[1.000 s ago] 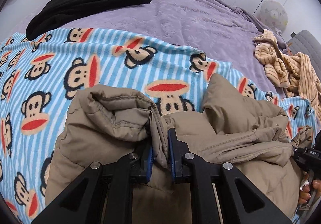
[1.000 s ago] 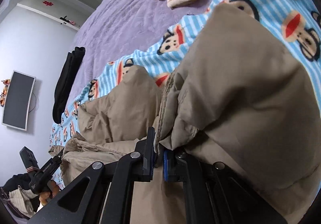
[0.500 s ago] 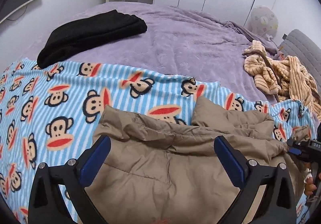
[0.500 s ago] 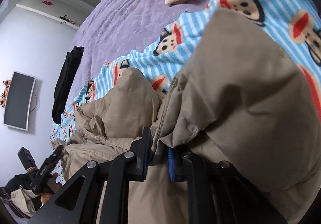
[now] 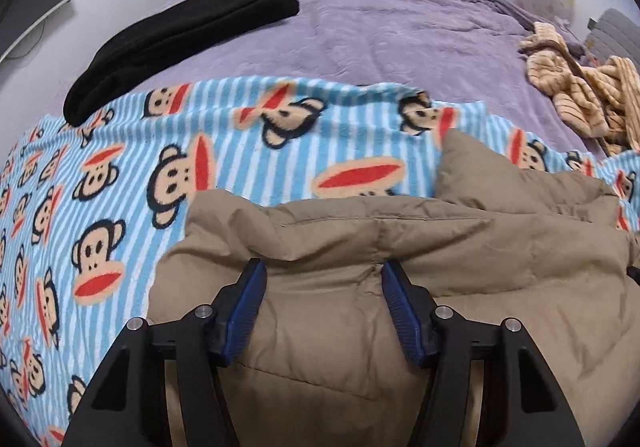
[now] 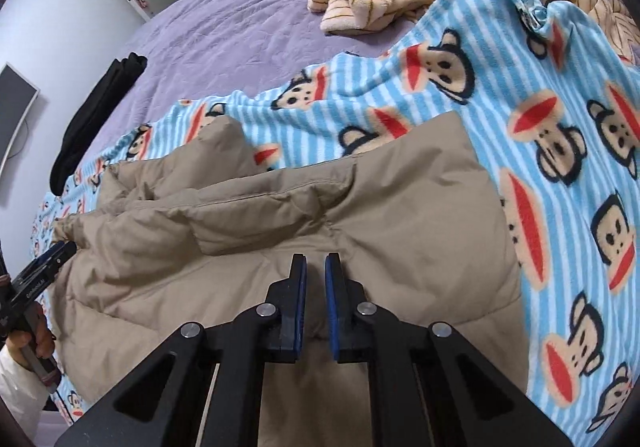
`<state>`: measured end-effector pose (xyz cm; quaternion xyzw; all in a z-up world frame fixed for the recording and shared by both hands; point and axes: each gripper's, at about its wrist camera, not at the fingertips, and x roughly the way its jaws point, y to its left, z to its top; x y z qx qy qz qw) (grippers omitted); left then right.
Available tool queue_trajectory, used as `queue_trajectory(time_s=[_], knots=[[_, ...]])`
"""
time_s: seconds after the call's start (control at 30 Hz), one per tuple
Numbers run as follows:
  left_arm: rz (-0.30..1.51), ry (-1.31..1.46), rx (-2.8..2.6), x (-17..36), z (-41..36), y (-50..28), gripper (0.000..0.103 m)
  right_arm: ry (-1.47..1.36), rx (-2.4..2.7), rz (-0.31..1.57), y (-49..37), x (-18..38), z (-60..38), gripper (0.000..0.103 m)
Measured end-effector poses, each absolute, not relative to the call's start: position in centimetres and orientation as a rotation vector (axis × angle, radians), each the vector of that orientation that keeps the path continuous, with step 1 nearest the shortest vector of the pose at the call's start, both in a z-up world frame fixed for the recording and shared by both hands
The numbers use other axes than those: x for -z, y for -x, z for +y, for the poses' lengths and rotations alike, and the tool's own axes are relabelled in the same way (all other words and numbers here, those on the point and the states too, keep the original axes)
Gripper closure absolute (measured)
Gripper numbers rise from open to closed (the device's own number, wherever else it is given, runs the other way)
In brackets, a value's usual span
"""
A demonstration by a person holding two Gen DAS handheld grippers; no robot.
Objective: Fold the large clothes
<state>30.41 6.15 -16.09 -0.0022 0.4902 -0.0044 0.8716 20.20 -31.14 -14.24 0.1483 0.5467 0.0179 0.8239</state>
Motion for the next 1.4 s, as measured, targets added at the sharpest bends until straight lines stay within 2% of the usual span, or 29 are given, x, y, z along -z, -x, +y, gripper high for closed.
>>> queue_trajectory(time_s=[0.03, 0.2, 0.4, 0.53, 0.57, 0.67, 0.77, 0.87, 0.93, 0.97, 1.13, 1.3, 1.37, 1.4], knots=[[1.03, 0.017, 0.009, 16.6, 6.4, -30.8, 0.04, -0.327, -0.033, 1.172, -20.7, 15.1, -31.5, 0.097], [1.024, -0.004, 0.004, 18.0, 6.1, -31.9, 0.039, -0.38, -0.047, 1.178, -23.1, 18.3, -31.6, 0.099], [1.029, 0.005, -0.032, 17.8, 6.2, -32.1, 0.037, -0.364, -0.048, 1.164, -24.3, 19.4, -31.2, 0.1], [0.969, 0.025, 0.064, 13.9, 4.9, -29.6, 0.037, -0.418, -0.007, 1.177, -23.7, 17.3, -31.0, 0.096], [0.937, 0.021, 0.119, 12.8, 4.0, -28.8, 0.037, -0.437, -0.049, 1.155, -23.4, 16.2, -30.4, 0.092], [0.893, -0.025, 0.275, 11.2, 0.2, -27.5, 0.037, -0.401, -0.198, 1.077, -22.2, 12.9, -27.1, 0.091], [0.921, -0.104, 0.286, 13.0, -3.2, -28.4, 0.037, -0.363, -0.329, 1.092, -22.4, 12.7, -22.7, 0.091], [0.968, -0.053, 0.224, 15.8, -3.2, -30.0, 0.037, -0.325, -0.287, 1.133, -23.6, 15.3, -20.3, 0.091], [0.979, -0.033, 0.213, 16.6, -2.9, -30.6, 0.033, -0.383, -0.267, 1.139, -24.3, 17.0, -20.6, 0.097], [0.982, -0.038, 0.211, 16.7, -3.0, -30.7, 0.033, -0.42, -0.262, 1.14, -24.4, 17.6, -21.0, 0.099], [1.002, -0.036, 0.18, 15.7, -2.6, -29.6, 0.033, -0.476, -0.268, 1.158, -24.7, 18.0, -21.6, 0.1], [1.017, -0.008, 0.156, 13.5, -0.7, -26.7, 0.033, -0.468, -0.254, 1.167, -22.4, 15.3, -22.2, 0.089], [1.028, -0.016, 0.149, 13.0, 0.0, -25.1, 0.033, -0.479, -0.257, 1.148, -20.8, 14.2, -22.6, 0.081], [1.034, -0.018, 0.146, 12.8, 0.3, -24.2, 0.033, -0.488, -0.252, 1.139, -19.9, 13.8, -22.8, 0.071]])
